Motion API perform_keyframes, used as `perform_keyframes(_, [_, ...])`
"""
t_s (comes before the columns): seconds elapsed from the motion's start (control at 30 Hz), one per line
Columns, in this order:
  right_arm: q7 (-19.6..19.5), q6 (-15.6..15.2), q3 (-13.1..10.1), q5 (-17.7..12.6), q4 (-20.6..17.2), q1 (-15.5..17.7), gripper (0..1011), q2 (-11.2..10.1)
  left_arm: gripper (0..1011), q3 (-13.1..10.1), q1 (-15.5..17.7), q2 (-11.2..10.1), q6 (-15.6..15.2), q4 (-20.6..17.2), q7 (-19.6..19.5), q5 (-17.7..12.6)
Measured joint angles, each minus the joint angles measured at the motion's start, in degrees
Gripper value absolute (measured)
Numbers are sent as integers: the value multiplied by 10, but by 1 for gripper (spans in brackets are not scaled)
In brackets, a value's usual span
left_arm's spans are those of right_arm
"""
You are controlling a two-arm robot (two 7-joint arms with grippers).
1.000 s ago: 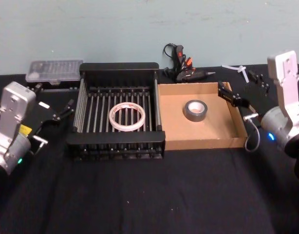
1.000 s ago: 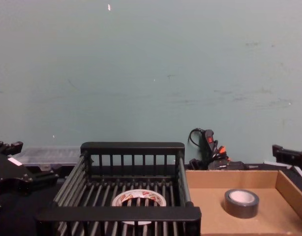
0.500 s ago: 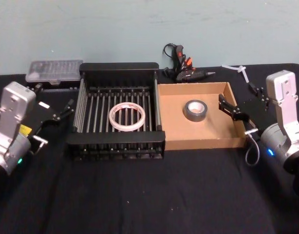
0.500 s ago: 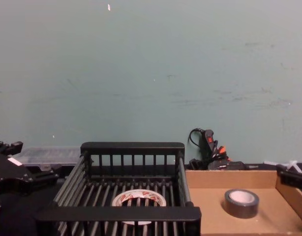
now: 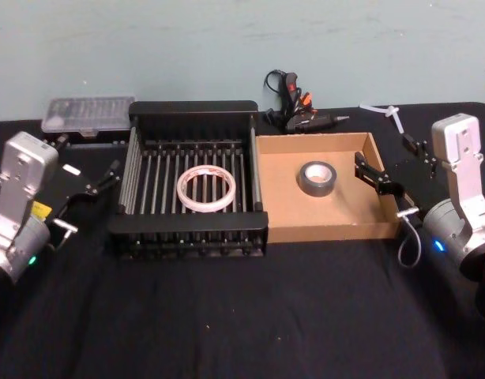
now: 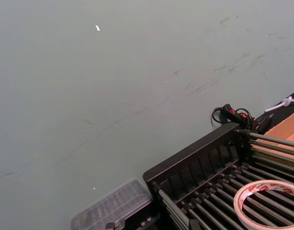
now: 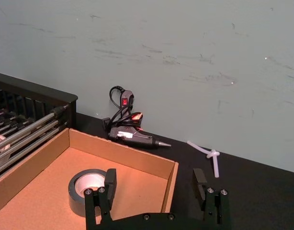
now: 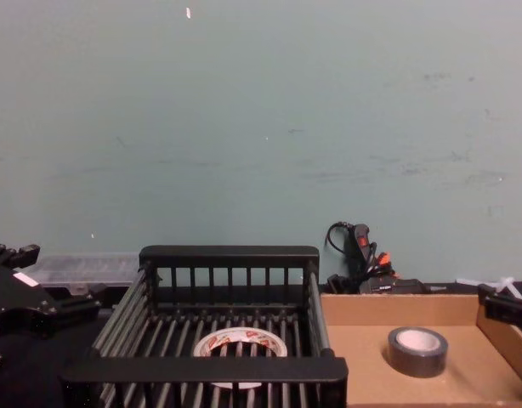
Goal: Pick up the white tape and place it into the black box , Pick up the silver tape and place it into the brown box.
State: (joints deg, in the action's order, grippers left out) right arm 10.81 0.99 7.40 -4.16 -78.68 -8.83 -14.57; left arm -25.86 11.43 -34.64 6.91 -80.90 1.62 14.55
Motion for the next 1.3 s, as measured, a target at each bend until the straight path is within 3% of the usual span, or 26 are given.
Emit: perform_keyframes(1.3, [0,-1,0,-1,-1,0,1002,0,1001,0,0,0,0,0,0,0])
